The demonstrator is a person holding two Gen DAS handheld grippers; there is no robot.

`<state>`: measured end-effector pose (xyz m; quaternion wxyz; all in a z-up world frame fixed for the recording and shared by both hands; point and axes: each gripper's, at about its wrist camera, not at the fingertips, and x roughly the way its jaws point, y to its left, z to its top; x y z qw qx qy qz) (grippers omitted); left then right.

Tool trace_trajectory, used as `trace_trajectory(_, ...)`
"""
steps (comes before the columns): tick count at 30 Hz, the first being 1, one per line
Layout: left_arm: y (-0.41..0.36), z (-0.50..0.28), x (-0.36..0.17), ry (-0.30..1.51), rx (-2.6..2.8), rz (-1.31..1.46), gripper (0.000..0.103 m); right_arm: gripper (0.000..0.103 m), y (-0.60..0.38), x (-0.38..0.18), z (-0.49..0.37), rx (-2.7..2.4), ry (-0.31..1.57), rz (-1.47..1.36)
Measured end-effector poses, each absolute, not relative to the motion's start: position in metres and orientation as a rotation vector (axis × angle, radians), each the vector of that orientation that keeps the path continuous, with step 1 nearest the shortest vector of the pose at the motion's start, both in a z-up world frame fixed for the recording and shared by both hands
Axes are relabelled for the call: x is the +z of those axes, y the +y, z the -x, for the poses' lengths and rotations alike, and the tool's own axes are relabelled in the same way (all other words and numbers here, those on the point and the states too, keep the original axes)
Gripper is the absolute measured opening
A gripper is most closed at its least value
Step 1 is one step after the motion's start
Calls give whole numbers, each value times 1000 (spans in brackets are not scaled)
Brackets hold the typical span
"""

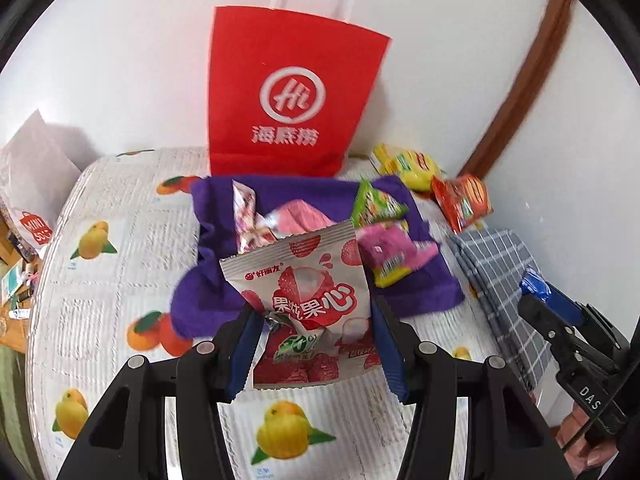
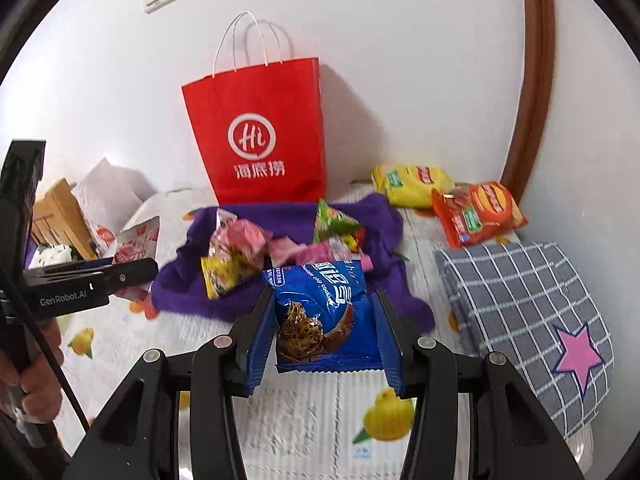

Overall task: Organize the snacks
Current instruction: 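Carry the blue packet and red-white candy bag over the purple towel with both tools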

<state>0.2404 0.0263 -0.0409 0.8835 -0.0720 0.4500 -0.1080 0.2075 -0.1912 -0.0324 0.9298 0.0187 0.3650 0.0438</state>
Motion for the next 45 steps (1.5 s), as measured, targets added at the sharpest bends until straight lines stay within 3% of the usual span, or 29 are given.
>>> trace_trajectory(21,51,-331,-42,918,-196,186,51,47,-161,-23,-323,172,808,-126)
trace_trajectory(45,55,-359,-82,1004,-172,190,51,47,-159,-62,-384,198,889,-147)
